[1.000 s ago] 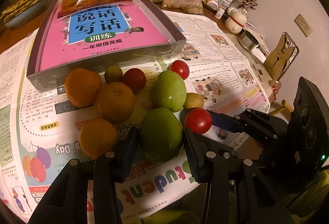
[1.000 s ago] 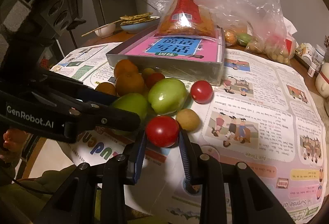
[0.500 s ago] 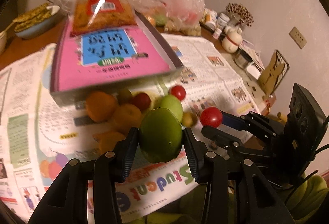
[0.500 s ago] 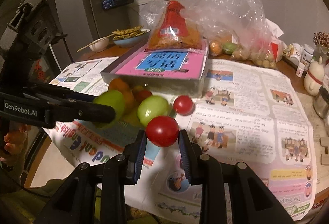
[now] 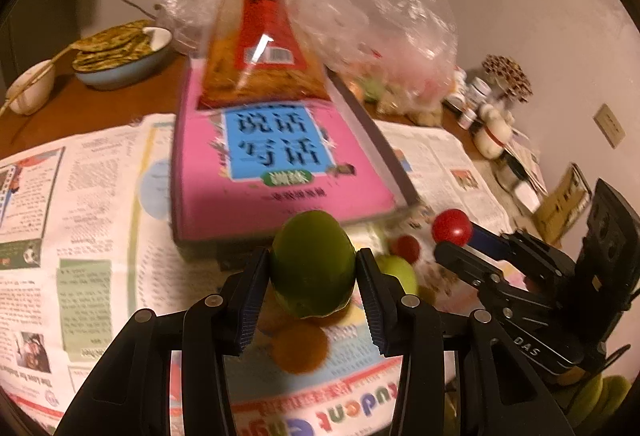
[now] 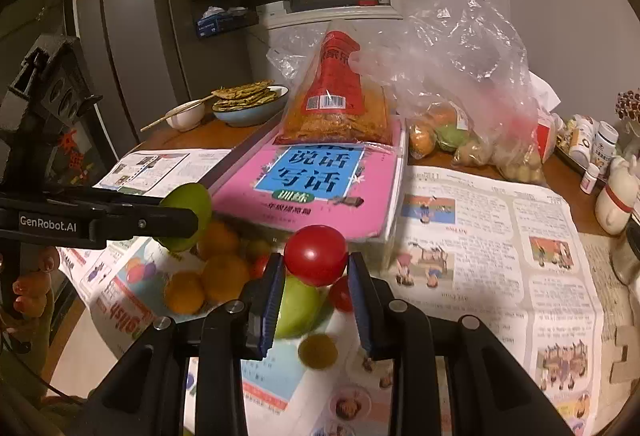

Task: Organize fruits
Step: 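Carry the apple with the left tool onto the pink book while the right tool places the tomato there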

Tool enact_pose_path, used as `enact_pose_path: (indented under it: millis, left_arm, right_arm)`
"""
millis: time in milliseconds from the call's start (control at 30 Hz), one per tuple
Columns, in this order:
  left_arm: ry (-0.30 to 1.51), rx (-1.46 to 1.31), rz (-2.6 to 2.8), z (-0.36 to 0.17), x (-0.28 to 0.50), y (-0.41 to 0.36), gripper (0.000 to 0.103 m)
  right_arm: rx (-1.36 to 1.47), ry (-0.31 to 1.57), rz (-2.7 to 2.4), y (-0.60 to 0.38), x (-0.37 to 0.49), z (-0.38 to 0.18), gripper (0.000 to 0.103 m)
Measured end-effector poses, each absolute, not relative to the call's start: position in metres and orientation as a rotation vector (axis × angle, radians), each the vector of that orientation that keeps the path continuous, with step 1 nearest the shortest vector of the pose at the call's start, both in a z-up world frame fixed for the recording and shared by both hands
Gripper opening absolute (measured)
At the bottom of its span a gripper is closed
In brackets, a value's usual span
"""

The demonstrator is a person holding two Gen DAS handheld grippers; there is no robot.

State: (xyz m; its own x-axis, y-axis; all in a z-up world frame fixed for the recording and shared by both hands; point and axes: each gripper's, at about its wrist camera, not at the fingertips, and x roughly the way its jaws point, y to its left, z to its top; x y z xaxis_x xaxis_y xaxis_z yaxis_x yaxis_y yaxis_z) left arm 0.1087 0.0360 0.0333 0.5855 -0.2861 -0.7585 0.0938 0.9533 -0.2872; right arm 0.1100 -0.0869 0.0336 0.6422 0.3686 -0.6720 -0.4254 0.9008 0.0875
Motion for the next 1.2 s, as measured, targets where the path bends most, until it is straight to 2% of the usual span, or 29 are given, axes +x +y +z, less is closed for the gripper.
enact_pose_path:
  millis: [1200]
  left_arm:
    - [0.966,-0.244,-0.063,-0.01,0.175,0.065,0.046]
  right_arm:
    - [-0.104,0.861,0.449,-0.06,0.192,-0.001,0.033]
